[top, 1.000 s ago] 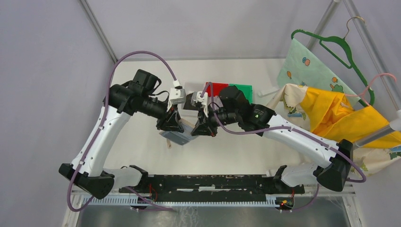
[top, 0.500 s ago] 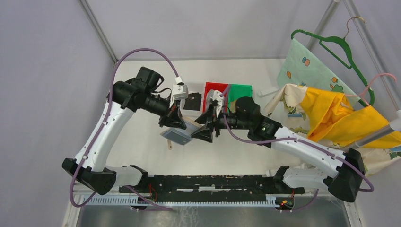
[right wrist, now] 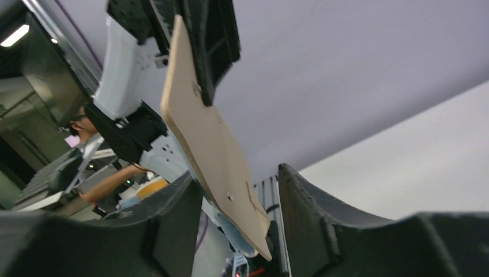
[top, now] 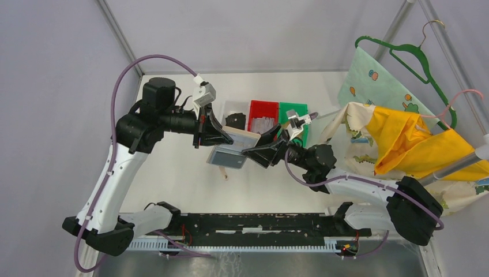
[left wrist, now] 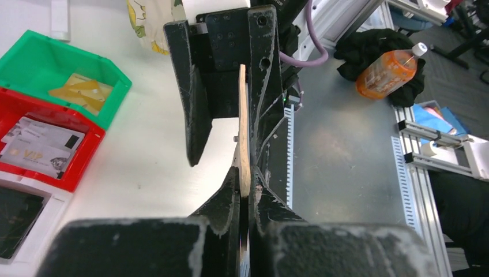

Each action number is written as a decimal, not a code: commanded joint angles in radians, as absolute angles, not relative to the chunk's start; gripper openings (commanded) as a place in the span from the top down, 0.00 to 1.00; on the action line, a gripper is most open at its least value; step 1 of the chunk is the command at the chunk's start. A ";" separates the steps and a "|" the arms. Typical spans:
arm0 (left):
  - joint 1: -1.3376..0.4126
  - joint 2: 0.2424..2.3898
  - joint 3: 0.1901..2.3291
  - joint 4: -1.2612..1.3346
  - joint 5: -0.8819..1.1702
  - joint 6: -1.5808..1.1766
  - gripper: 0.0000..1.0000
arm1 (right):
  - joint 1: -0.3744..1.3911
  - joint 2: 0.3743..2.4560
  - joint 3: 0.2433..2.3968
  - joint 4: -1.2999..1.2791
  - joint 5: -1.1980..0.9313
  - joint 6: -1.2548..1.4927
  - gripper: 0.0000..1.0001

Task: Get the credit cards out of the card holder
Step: Remove the credit card from the card holder.

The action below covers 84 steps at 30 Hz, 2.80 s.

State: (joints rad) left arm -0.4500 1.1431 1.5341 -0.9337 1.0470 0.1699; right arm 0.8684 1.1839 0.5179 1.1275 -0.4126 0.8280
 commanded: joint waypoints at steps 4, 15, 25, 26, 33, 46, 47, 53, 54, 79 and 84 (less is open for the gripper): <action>-0.450 1.103 1.494 -0.822 1.076 0.053 0.98 | 0.840 1.203 0.531 1.474 -0.457 0.999 0.74; -0.451 1.183 1.549 -1.211 0.955 0.459 0.36 | 0.815 1.087 0.823 0.296 -0.643 0.401 1.00; -0.466 1.268 1.540 -1.417 0.974 0.722 0.64 | 0.857 1.277 1.219 -0.312 -0.685 0.046 1.00; -0.467 1.269 1.541 -1.417 0.974 0.728 0.74 | 0.859 1.284 1.230 -0.314 -0.685 0.045 1.00; -0.473 1.280 1.514 -1.437 0.969 0.764 0.98 | 0.859 1.294 1.239 -0.174 -0.755 0.128 0.90; -0.474 1.172 1.509 -1.075 1.099 0.374 0.98 | 0.778 1.157 0.614 1.130 -0.779 0.889 0.27; -0.474 1.165 1.503 -1.044 1.109 0.336 0.98 | 0.779 1.164 0.605 1.171 -0.779 0.921 0.29; -0.472 1.156 1.500 -1.008 1.113 0.279 0.98 | 0.774 1.186 0.599 1.254 -0.816 0.985 0.64; -0.473 1.157 1.494 -1.019 1.112 0.287 0.98 | 0.771 1.182 0.605 1.246 -0.829 0.980 0.73; -0.472 1.304 1.510 -1.412 1.190 0.670 0.90 | 0.781 1.221 1.108 -0.152 -0.864 0.142 1.00; -0.473 1.313 1.535 -1.463 1.213 0.709 0.98 | 0.767 1.194 1.073 -0.060 -0.927 0.157 0.84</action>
